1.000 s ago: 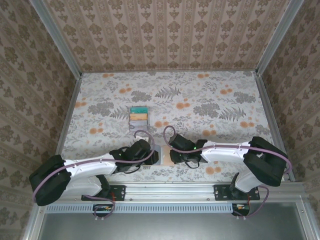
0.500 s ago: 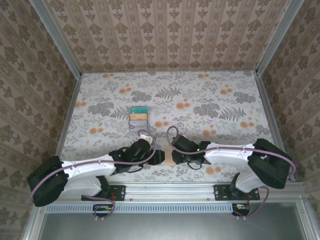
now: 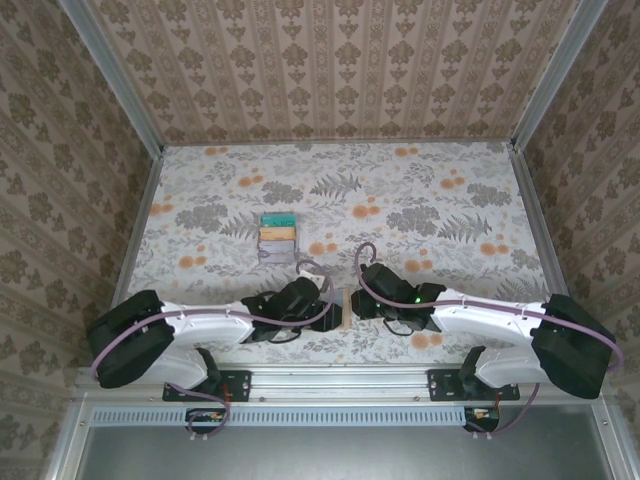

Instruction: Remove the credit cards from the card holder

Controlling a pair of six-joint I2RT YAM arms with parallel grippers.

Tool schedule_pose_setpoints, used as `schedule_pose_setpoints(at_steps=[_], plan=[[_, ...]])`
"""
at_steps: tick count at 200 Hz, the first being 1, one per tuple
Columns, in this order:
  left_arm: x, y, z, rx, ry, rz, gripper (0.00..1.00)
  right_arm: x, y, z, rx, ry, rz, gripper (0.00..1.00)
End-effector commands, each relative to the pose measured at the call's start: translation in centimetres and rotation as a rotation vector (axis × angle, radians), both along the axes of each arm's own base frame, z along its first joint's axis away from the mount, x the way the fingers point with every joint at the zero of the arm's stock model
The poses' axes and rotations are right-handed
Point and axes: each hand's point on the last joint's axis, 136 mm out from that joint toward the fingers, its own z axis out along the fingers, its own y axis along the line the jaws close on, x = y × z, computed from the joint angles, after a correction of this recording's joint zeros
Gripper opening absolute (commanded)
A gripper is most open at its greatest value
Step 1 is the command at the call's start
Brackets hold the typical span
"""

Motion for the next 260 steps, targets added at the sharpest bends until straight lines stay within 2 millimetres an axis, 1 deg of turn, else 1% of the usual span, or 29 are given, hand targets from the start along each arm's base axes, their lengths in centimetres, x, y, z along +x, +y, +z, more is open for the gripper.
schedule_pose_setpoints(at_steps=[1, 20, 34, 59, 69, 91, 97, 100, 106, 136, 153, 168, 185, 215, 260], plan=[[1.0, 1.7, 1.5, 0.018, -0.046, 0.058, 0.39, 0.0, 0.6, 0.4, 0.048, 0.007, 0.002, 0.24], [1.7, 4.6, 1.6, 0.054, -0.055, 0.12, 0.36, -0.1, 1.7, 0.9, 0.079, 0.016, 0.028, 0.24], [2.0, 6.7, 1.0, 0.081, -0.04, 0.164, 0.33, 0.0, 2.5, 1.5, 0.096, 0.018, 0.047, 0.24], [2.0, 8.3, 0.3, 0.066, -0.007, 0.197, 0.3, -0.2, 4.0, 2.4, 0.109, 0.024, 0.078, 0.25], [1.8, 8.5, 0.0, 0.064, -0.002, 0.2, 0.29, -0.3, 4.6, 2.5, 0.115, 0.034, 0.09, 0.25], [1.7, 8.4, -0.3, 0.05, 0.005, 0.2, 0.29, -0.6, 5.9, 2.2, 0.123, 0.055, 0.112, 0.25], [1.6, 8.5, -0.4, 0.05, 0.007, 0.201, 0.28, -0.7, 6.3, 2.4, 0.138, 0.058, 0.118, 0.25], [1.6, 8.5, -0.5, 0.05, 0.008, 0.203, 0.28, -0.8, 6.5, 1.5, 0.126, 0.078, 0.12, 0.25], [1.6, 8.7, -0.6, 0.056, 0.01, 0.207, 0.28, -0.9, 6.9, 1.2, 0.137, 0.095, 0.122, 0.25], [1.5, 9.3, -1.5, 0.084, 0.013, 0.22, 0.23, -1.4, 9.2, 0.6, 0.244, 0.172, 0.128, 0.25], [1.5, 9.4, -1.9, 0.095, 0.016, 0.223, 0.22, -1.4, 10.1, 0.3, 0.283, 0.2, 0.122, 0.25], [1.5, 9.7, -2.4, 0.12, 0.02, 0.23, 0.22, -1.3, 10.4, -0.1, 0.286, 0.218, 0.109, 0.26], [1.5, 10.1, -3.0, 0.156, 0.028, 0.242, 0.18, -1.2, 10.6, -0.6, 0.283, 0.234, 0.095, 0.26], [1.1, 10.3, -4.0, 0.194, 0.04, 0.25, 0.16, -1.1, 10.5, -1.8, 0.258, 0.262, 0.071, 0.25], [0.8, 10.1, -4.5, 0.214, 0.041, 0.247, 0.14, -1.1, 10.4, -3.0, 0.238, 0.288, 0.056, 0.24]])
